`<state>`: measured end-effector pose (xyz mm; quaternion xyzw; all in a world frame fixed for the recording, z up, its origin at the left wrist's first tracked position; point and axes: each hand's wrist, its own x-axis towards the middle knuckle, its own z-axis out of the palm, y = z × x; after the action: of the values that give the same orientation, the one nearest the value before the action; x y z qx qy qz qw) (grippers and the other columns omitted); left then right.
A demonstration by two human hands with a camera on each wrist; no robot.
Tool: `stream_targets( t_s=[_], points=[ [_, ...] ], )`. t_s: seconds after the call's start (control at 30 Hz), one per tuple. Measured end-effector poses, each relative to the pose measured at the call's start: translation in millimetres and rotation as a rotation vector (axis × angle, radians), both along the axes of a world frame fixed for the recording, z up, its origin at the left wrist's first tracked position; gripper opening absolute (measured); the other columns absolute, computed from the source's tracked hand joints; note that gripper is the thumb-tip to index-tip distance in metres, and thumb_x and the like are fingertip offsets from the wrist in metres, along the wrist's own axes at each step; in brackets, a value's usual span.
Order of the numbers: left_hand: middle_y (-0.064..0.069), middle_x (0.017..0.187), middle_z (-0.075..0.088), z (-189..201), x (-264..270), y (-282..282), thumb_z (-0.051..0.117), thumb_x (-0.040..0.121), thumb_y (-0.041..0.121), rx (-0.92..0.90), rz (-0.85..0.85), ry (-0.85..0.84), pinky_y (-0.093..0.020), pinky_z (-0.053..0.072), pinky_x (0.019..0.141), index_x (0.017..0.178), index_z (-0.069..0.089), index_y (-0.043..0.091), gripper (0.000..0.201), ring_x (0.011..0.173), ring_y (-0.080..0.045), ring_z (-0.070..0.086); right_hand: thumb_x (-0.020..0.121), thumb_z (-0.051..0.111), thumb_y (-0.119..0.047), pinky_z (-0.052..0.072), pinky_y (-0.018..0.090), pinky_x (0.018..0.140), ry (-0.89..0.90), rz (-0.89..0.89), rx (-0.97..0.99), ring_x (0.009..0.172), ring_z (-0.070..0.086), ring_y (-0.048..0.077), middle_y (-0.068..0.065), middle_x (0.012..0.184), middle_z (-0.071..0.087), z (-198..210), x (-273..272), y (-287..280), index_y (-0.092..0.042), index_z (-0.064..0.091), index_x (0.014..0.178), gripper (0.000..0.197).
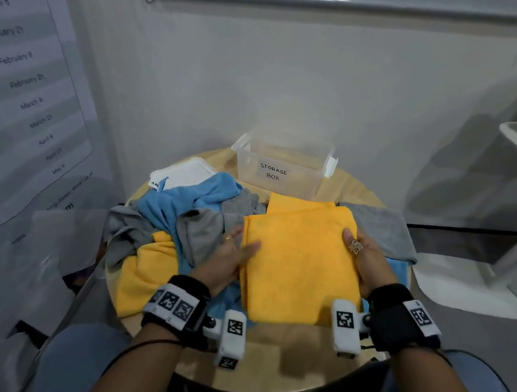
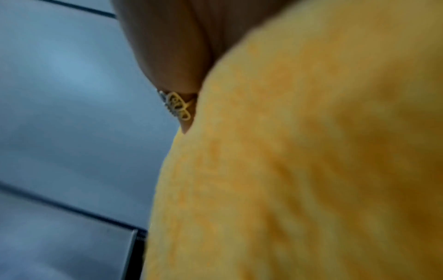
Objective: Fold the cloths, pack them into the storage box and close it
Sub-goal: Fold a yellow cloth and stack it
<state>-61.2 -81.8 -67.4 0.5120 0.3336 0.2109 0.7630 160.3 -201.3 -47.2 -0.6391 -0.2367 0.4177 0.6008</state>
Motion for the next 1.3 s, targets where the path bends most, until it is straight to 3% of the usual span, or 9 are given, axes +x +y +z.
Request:
stream_targets(
  t_s=[0.1,0.23,0.33,0.47,0.63,0.7,0.83,1.13,1.3],
  points=[
    [-0.007,0.149,0.032,-16,25,5,0.080,0.071,0.024,0.189,-0.123,0.186,-0.055,0.037,0.105,0.142,-0.010,0.043,0.116,0.129,-0.028,0.044,0.098,0.042,-0.036,0.045,0.046,0.092,0.138,-0.049,-0.171,0.107,0.053,0.028,0.007,0.124,0.055,-9,24,13,-0.011,0.045,0.130,0.041],
    [-0.010,0.148,0.033,-13,57,29,0.049,0.094,0.001,0.291,-0.173,0.210,-0.036,0.043,0.098,0.140,0.031,0.025,0.055,0.118,-0.021,0.045,0.092,0.053,-0.006,0.047,0.041,0.070,0.162,0.181,-0.283,0.109,0.053,0.037,0.015,0.134,0.047,-12,50,28,-0.012,0.027,0.145,0.059],
    [-0.011,0.148,0.033,1,77,58,0.060,0.089,0.009,0.301,-0.157,0.240,-0.035,0.041,0.101,0.142,0.033,0.021,0.061,0.119,-0.022,0.044,0.090,0.055,0.001,0.054,0.033,0.057,0.053,0.096,-0.140,0.097,0.054,0.031,0.012,0.127,0.041,-12,74,50,-0.026,0.021,0.146,0.071],
    [0.000,0.147,0.030,24,99,102,0.084,0.054,0.035,0.428,-0.206,0.280,-0.043,0.037,0.108,0.148,0.013,0.037,0.118,0.129,-0.023,0.039,0.093,0.050,-0.004,0.055,0.020,0.065,0.053,0.079,0.012,0.087,0.056,0.017,0.002,0.103,0.060,-6,100,86,-0.012,0.062,0.110,0.022],
    [-0.001,0.147,0.031,-5,127,142,0.066,0.080,-0.005,0.317,-0.170,0.220,-0.048,0.037,0.108,0.149,0.011,0.032,0.096,0.130,-0.025,0.039,0.087,0.057,0.002,0.048,0.034,0.091,-0.004,0.176,-0.067,0.118,0.046,0.026,0.000,0.136,0.038,-33,125,117,-0.022,0.035,0.143,0.064],
    [-0.010,0.147,0.035,-37,130,141,0.060,0.085,-0.003,0.341,-0.257,0.399,-0.050,0.046,0.098,0.147,0.018,0.028,0.080,0.122,-0.033,0.048,0.086,0.062,-0.002,0.039,0.042,0.104,-0.187,0.240,-0.272,0.130,0.037,0.032,0.008,0.148,0.028,-61,125,118,-0.024,0.027,0.146,0.073],
    [-0.007,0.148,0.028,-75,130,128,0.050,0.095,0.005,0.443,-0.349,0.666,-0.020,0.054,0.052,0.146,0.028,0.027,0.060,0.096,-0.024,0.053,0.086,0.066,-0.013,0.027,0.038,0.114,-0.502,0.301,-0.466,0.138,0.028,0.029,0.012,0.153,0.023,-100,122,117,-0.021,0.020,0.148,0.078],
    [-0.009,0.156,0.014,-58,117,122,0.050,0.093,0.007,0.738,-0.315,0.674,-0.038,0.035,0.109,0.149,0.019,0.018,0.065,0.138,-0.027,0.027,0.086,0.064,-0.009,0.020,0.037,0.115,-0.588,0.262,-0.373,0.141,0.021,0.028,0.007,0.155,0.016,-84,119,117,-0.020,0.024,0.148,0.074],
    [-0.010,0.151,0.012,-60,99,97,0.062,0.085,0.013,0.766,-0.393,0.910,-0.030,0.022,0.114,0.150,0.016,0.015,0.080,0.140,-0.026,0.022,0.085,0.065,-0.031,0.027,0.039,0.111,-0.821,0.268,-0.663,0.140,0.022,0.033,0.015,0.155,0.012,-87,93,115,-0.016,0.026,0.146,0.074]
  ],
)
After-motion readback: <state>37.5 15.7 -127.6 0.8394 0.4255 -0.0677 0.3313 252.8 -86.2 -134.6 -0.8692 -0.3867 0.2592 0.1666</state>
